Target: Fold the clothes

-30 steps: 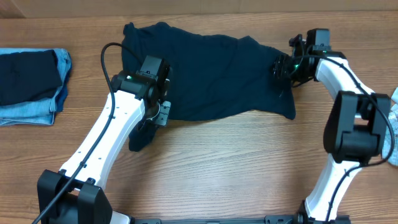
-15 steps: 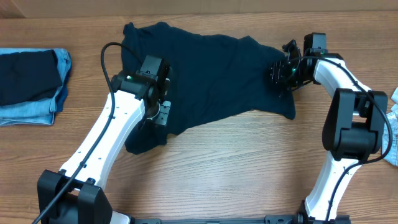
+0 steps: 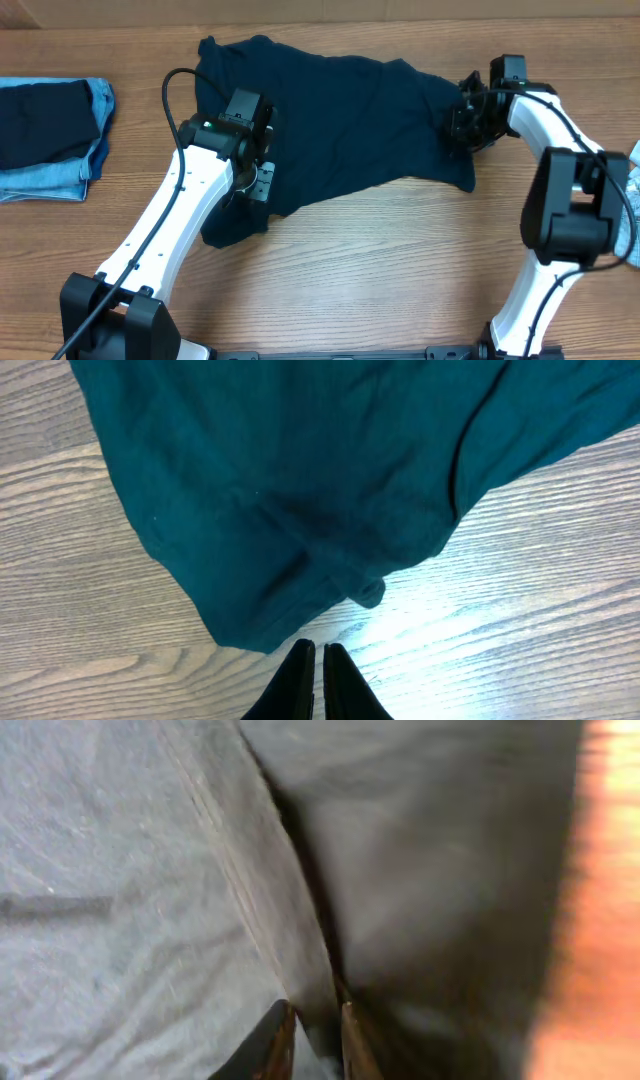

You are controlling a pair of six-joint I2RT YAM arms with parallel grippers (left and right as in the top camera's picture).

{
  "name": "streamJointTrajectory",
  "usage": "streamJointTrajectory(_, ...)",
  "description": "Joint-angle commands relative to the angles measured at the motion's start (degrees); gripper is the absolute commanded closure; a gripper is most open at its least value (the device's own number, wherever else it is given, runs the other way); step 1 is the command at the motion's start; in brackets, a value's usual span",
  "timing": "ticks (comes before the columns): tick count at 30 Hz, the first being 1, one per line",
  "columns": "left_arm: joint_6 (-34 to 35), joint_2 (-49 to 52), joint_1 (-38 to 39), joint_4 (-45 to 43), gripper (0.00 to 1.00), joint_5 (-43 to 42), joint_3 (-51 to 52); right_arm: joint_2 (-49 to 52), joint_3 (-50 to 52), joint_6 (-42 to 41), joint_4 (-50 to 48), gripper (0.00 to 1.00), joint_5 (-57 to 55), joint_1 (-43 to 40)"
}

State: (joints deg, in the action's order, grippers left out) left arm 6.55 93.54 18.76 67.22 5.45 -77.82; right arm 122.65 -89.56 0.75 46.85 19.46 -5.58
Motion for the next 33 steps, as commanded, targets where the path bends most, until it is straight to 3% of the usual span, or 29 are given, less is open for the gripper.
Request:
streamJointTrajectory(1, 0.7, -0.2, 0.0, -0.7, 0.91, 0.7, -0.8, -8.7, -0.6, -2.3, 2.0, 0.81, -7.2, -0.3)
streamJointTrajectory(10, 0.7, -0.2, 0.0, -0.8, 0.91, 0.7, -0.8, -12.2, -0.6, -2.5, 3.5, 0.84, -7.9, -0.3)
streamJointTrajectory(12, 0.7, -0.2, 0.0, -0.8, 0.91, 0.7, -0.8, -12.2, -0.5, -2.5, 2.6, 0.64, -7.9, -0.3)
streamJointTrajectory(15, 0.7, -0.2, 0.0, -0.8, 0.91, 0.7, -0.8, -11.1, -0.5, -2.4, -1.6, 0.44, -7.6, -0.3)
streamJointTrajectory(17, 0.7, -0.2, 0.0, -0.9, 0.91, 0.7, -0.8, -9.4, -0.5, -2.4, -4.5, 0.37, -5.6, -0.3)
streamJointTrajectory(25, 0.7, -0.2, 0.0, -1.1, 0.9, 0.7, -0.8, 0.2, -0.5, -2.0, -14.6, 0.35, 6.8, -0.3)
streamJointTrajectory(33, 0.7, -0.2, 0.0, -1.3, 0.89, 0.7, -0.8, 2.8, -0.5, -2.0, -21.2, 0.35, 9.2, -0.2)
